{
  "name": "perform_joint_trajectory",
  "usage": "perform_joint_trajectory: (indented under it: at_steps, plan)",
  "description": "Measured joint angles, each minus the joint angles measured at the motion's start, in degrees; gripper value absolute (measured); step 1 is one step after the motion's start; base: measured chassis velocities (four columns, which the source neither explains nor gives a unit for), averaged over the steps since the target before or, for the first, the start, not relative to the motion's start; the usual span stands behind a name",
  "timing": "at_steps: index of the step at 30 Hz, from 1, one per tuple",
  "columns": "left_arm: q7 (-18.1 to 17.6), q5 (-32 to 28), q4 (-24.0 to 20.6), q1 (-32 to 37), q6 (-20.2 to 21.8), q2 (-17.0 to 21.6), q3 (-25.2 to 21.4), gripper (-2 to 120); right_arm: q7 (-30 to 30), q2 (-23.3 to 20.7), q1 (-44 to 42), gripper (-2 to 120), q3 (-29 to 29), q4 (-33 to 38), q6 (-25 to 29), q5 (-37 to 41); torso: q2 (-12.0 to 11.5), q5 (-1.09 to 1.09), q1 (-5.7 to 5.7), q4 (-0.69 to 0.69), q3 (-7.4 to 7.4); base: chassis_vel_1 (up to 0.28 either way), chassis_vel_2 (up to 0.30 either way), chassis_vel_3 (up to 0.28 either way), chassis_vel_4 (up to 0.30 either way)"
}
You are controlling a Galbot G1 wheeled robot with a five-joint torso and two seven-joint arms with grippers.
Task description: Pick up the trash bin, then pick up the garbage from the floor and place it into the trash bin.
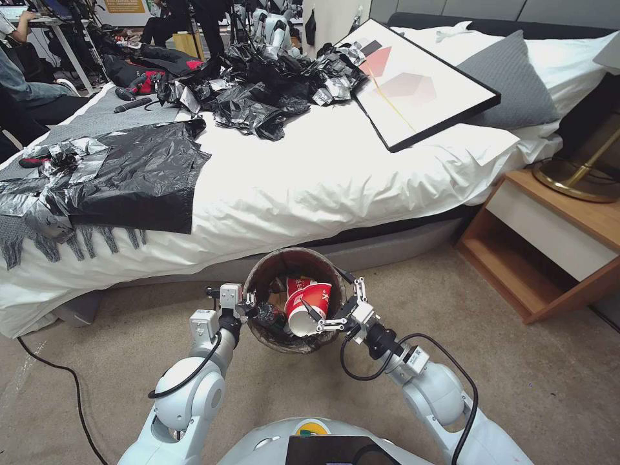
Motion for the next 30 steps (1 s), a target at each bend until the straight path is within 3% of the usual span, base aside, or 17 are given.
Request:
perform_joint_trajectory:
  at_steps: [9,13,18,30]
  plan:
    - [0.0,0.0,-0.1,0.3,0.0,0.1,-0.1,2,-0.5,3.2,0.0,100,2.6,4.7,1.2,3.0,0.0,0.00,0.00,0.00,0.00,0.000,0.000,0.000,0.000]
    - [0.1,0.0,-0.1,0.5,0.0,0.2,-0.4,2,4.2,6.3,-0.9,100,4.5,6.1,1.7,0.9,0.0,0.00,0.00,0.02,0.00,0.000,0.000,0.000,0.000]
    - [0.1,-0.1,-0.2,0.7,-0.3,0.3,-0.6,2,16.4,12.0,-5.1,100,7.4,7.0,-0.6,-4.8,0.0,0.00,0.00,-0.01,0.00,0.000,0.000,0.000,0.000]
    - [0.3,-0.4,-0.7,0.8,-0.5,0.3,-1.0,2,20.9,15.8,-5.7,100,8.6,1.6,-0.5,-7.1,0.0,0.00,0.00,0.01,0.00,0.000,0.000,0.000,0.000]
